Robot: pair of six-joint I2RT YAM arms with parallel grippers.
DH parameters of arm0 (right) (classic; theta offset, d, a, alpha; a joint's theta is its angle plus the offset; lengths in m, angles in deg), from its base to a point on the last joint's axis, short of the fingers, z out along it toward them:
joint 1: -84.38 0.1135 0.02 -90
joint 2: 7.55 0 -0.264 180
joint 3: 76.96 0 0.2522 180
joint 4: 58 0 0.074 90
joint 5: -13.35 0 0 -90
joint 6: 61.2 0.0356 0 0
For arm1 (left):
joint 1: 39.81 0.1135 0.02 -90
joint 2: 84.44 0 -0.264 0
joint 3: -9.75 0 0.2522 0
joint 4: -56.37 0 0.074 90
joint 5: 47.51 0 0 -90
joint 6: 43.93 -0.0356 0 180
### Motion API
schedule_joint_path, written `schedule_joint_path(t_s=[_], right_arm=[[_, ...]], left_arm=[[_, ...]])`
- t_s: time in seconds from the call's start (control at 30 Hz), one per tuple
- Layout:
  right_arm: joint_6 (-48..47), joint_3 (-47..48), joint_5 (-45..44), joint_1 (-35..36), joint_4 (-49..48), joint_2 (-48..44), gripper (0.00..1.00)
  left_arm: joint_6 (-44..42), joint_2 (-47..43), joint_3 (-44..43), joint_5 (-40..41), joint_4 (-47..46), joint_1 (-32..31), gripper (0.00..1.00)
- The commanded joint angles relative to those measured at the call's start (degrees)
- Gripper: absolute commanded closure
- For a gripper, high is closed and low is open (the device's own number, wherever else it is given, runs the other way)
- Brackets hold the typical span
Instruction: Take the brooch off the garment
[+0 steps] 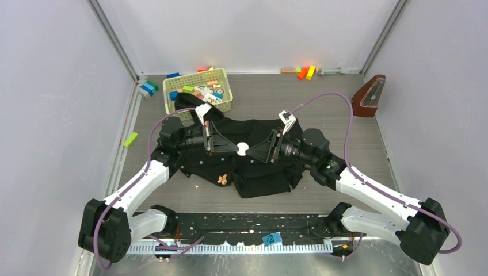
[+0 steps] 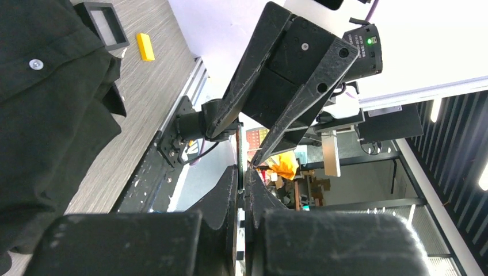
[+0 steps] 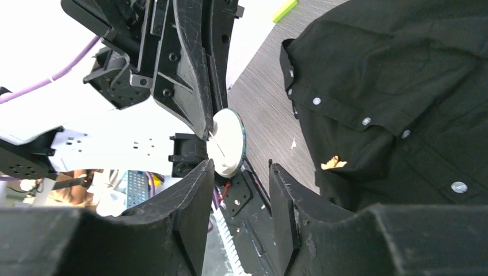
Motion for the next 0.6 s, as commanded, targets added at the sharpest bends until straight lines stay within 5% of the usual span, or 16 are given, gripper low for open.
schedule_joint_path(t_s=[0.0,0.57], right_arm=[[4.6,0.3,1.7,0.1,-8.5,0.7,0.56],[8.0,0.2,1.8,0.0,-11.2,2.2,0.69]], left_arm=[[2.6,-0.1,0.4,-1.7,-6.5,0.2,1.00],[3.2,-1.5,0.8,-2.0,-7.4,0.2,1.00]])
